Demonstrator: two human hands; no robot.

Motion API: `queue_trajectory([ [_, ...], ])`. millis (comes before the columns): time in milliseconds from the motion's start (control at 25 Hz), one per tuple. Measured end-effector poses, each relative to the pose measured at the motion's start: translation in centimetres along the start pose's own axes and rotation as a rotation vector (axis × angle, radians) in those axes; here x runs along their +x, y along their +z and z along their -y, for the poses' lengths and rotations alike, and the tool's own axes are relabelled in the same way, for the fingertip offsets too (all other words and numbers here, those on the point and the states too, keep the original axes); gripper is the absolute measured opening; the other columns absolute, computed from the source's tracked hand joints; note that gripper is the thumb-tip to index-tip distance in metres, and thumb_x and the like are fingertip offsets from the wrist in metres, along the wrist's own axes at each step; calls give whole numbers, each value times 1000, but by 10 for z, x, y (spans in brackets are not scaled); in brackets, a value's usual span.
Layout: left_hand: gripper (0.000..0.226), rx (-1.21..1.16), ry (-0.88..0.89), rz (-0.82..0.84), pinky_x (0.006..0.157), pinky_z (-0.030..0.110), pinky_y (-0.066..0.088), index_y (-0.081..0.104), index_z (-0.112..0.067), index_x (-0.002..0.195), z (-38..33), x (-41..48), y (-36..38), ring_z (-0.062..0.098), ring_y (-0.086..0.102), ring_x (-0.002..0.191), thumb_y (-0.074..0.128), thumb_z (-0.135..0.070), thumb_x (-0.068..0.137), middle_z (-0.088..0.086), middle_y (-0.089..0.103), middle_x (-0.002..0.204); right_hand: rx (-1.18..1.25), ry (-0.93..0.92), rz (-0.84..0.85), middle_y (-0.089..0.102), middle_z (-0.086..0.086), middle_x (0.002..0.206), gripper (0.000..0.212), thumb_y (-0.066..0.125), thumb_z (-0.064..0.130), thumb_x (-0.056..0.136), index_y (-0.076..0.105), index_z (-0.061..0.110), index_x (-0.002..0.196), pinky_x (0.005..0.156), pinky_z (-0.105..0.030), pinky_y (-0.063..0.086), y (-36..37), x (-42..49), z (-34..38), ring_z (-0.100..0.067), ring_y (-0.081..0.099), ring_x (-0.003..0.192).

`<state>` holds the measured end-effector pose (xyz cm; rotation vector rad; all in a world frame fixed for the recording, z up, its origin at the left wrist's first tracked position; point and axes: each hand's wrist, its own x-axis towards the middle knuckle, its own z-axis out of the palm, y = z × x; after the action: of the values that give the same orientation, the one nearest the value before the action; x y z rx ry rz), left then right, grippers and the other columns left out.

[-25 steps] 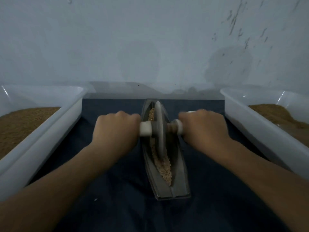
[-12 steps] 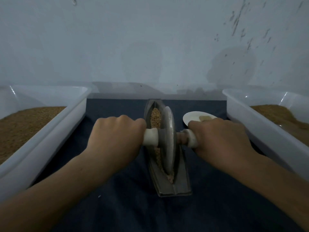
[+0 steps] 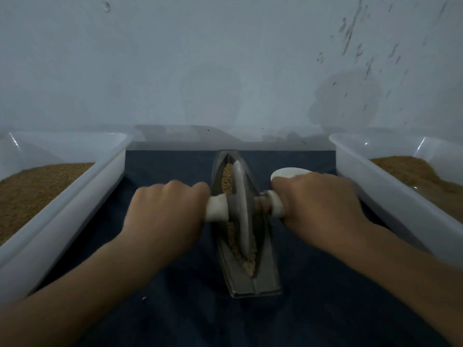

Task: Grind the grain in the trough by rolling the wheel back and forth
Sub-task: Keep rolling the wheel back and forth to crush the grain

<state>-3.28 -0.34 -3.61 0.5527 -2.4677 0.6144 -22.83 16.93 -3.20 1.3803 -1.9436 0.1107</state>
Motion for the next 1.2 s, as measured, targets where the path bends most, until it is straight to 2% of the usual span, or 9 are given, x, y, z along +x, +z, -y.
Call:
queue_trajectory([
  [120,57,-43,-3,44,50,17,6,28,-28,70,1,0,5,9,7,43,81,-33,50,-10,24,50,-2,-1,38,34,9,55,25,47,36,65,24,33,73,48,-20,4,2,-2,-2,-10,23,44],
  [240,33,27,-112,144,46,26,20,39,-24,75,-2,37,26,15,23,47,71,-30,74,-7,23,58,25,122,202,48,7,68,30,67,28,77,37,32,77,49,-26,24,27,36,3,-19,44,57],
  [400,10,12,-140,204,57,34,34,54,-23,94,1,68,27,22,42,62,59,-29,88,-3,37,70,86,250,312,58,2,81,20,62,25,85,43,30,79,59,-33,38,34,61,0,-23,51,70],
  [520,35,13,-30,65,46,26,19,38,-24,75,-5,22,9,19,30,48,73,-28,70,-7,29,59,57,95,160,44,8,63,30,54,26,77,26,30,70,47,-24,24,18,14,1,-13,40,54],
  [680,58,-34,46,-2,51,18,7,24,-26,73,3,-9,-1,15,21,41,78,-28,52,-8,33,50,31,-32,-37,19,12,54,30,44,36,65,16,34,73,51,-18,2,2,-9,-6,-2,13,46],
  [800,37,101,-61,91,46,25,15,36,-23,72,-2,25,15,20,29,47,73,-26,70,-5,37,56,49,115,161,43,9,62,32,58,28,74,26,33,69,45,-22,19,32,18,-2,-12,38,50],
  [960,7,128,-65,143,54,32,34,57,-21,89,1,83,25,23,48,61,61,-27,87,-1,49,71,208,331,354,59,1,80,24,60,27,88,40,31,74,62,-36,48,55,53,-8,-24,57,71],
  [1080,28,51,-71,135,51,30,30,39,-24,80,2,42,19,21,49,57,67,-29,81,-5,46,68,61,151,165,44,9,61,43,64,25,77,23,31,66,45,-23,23,38,29,-4,-9,33,49],
  [1200,47,-54,-9,41,46,20,15,30,-27,72,4,-11,6,15,31,42,76,-30,64,-10,38,54,47,-49,-77,26,10,55,24,47,32,67,23,30,70,50,-20,7,5,-1,-2,-6,11,48],
])
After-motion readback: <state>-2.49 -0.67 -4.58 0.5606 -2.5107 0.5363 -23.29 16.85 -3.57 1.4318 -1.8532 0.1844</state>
